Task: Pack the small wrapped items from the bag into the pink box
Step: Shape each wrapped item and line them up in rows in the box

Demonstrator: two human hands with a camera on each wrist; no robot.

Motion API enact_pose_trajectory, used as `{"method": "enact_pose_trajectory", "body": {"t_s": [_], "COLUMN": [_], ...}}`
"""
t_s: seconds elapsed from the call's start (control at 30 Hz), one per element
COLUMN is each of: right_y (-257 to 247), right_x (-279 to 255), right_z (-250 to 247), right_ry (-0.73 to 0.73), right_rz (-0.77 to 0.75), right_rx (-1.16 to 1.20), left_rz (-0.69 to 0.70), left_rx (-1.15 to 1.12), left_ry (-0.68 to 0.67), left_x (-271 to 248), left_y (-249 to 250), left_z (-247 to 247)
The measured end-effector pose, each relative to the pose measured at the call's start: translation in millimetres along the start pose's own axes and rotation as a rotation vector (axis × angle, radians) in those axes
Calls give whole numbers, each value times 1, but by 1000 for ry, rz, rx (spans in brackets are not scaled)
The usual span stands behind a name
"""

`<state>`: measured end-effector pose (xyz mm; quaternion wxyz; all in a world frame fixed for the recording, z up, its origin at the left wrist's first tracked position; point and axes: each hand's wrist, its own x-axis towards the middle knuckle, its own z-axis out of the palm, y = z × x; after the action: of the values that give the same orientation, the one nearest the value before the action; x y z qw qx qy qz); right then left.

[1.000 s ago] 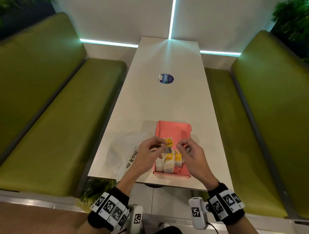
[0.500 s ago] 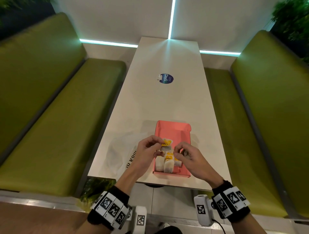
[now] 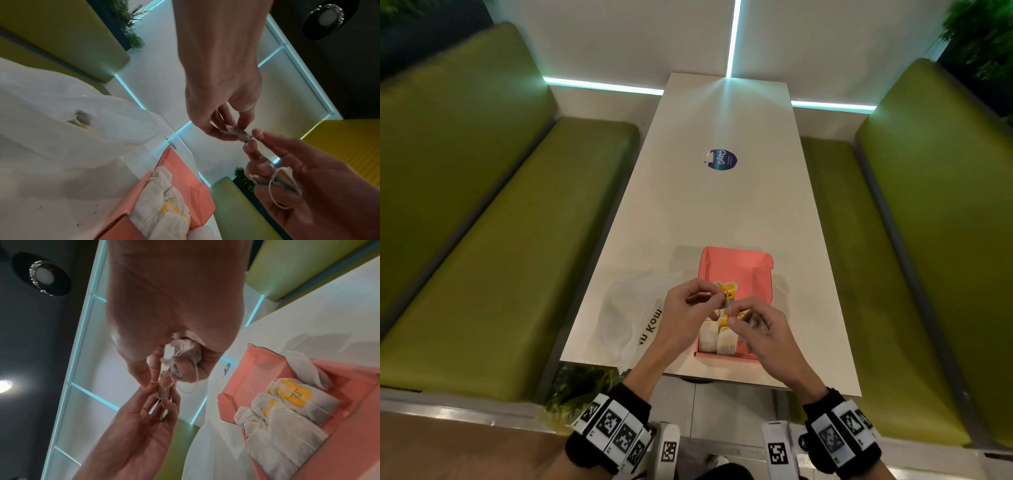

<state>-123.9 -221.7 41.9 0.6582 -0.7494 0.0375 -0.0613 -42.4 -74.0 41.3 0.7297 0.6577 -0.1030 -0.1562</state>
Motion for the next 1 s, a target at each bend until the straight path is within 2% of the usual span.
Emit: {"method": "enact_pose_trajectory", "body": {"t_s": [0.13, 0.4, 0.5, 0.63, 0.7, 0.8, 1.0], "right_y": [6, 17, 8, -10, -15, -12, -11], "right_x": [-4, -10, -6, 10, 18, 24, 22], "right_z": [6, 4, -5, -14, -15, -15, -19], "right_ry": [11, -59, 45, 181, 141, -9, -66], "right_rz": [-46, 46, 0, -95, -81, -51, -19], "right_rx": [-66, -119, -144, -237, -311, -487, -546], "left_rz": [17, 106, 131, 171, 181, 161, 71], "left_rx": [-6, 55, 119, 142, 129, 115, 214], "left_ry": [13, 70, 57, -23, -58, -106, -201], "left_x": [1, 3, 3, -1, -5, -10, -14], "left_y": [-2, -7, -13, -16, -17, -21, -33], "left_z": [0, -3, -6, -3, 0, 3, 1]}}
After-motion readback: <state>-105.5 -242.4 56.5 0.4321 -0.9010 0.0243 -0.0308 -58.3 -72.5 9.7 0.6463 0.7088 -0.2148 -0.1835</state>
